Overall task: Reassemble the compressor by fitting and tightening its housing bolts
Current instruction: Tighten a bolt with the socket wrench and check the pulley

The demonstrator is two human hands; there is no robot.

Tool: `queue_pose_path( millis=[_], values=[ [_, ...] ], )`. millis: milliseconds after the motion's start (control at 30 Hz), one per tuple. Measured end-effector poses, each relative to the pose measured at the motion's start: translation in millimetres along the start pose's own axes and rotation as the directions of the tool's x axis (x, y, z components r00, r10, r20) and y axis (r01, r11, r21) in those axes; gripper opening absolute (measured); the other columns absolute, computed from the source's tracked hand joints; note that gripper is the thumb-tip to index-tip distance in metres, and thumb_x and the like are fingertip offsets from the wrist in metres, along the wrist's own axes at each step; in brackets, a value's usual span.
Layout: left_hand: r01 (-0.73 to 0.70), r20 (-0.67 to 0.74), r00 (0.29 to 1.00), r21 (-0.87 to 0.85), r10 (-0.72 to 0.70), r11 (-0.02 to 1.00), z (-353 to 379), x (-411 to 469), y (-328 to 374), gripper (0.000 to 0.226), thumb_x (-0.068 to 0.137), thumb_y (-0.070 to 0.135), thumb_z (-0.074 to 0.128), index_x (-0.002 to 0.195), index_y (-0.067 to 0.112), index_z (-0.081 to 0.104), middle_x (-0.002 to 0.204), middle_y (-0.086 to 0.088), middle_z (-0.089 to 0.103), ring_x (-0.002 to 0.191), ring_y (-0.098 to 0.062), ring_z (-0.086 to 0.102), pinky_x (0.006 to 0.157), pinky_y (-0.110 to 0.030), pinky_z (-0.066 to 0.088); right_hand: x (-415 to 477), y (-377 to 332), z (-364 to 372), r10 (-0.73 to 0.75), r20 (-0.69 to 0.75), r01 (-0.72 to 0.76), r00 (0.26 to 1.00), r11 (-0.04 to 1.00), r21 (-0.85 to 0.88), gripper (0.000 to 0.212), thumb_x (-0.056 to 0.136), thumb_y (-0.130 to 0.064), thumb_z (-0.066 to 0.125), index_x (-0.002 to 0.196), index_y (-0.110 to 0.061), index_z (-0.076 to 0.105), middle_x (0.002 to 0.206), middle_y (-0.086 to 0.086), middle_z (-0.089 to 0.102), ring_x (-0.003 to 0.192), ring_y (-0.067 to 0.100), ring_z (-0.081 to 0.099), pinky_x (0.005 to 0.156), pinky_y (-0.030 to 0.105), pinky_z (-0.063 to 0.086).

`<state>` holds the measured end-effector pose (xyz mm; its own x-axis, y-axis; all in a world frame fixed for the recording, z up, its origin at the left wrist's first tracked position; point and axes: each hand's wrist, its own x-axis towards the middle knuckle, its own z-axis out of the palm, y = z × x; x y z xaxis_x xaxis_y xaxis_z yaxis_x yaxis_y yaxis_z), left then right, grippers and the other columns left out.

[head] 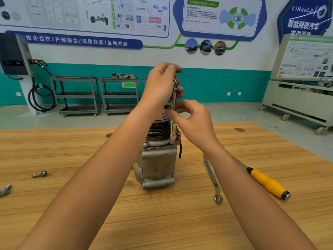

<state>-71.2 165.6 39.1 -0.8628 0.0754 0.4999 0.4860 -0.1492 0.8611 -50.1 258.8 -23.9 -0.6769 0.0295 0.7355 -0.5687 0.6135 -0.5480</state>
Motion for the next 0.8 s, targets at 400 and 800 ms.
queue_pose_path(
  millis=[400,800],
  values=[
    [-0.276,0.254,0.959,0.723,0.129,0.634,8.7,4.5,11.3,0.035,0.096,0.028,0.038,0.075,0.007,0.057,0.054,-0.002,0.043,0.05,-0.019,0.048,0.05,-0.029,0.033,-2.8,12.9,-0.4,0.086,0.075,-0.098,0.993,0.978,0.185,0.017,0.088,-0.012,0.062,0.101,-0.009,0.071,0.093,-0.006,0.069,0.086,-0.008,0.06,0.079,0.003,0.041],
    [0.035,0.149,0.989,-0.202,-0.005,0.979,5.0,-2.1,10.3,0.033,0.097,0.017,0.043,0.067,0.011,0.054,0.032,0.01,0.028,0.036,-0.008,0.028,0.053,-0.025,0.027,-2.9,8.7,4.0,0.056,0.205,-0.111,0.977,0.957,0.267,0.02,0.097,-0.015,0.046,0.101,-0.024,0.063,0.101,-0.004,0.067,0.106,0.012,0.059,0.094,0.03,0.044]
  ],
)
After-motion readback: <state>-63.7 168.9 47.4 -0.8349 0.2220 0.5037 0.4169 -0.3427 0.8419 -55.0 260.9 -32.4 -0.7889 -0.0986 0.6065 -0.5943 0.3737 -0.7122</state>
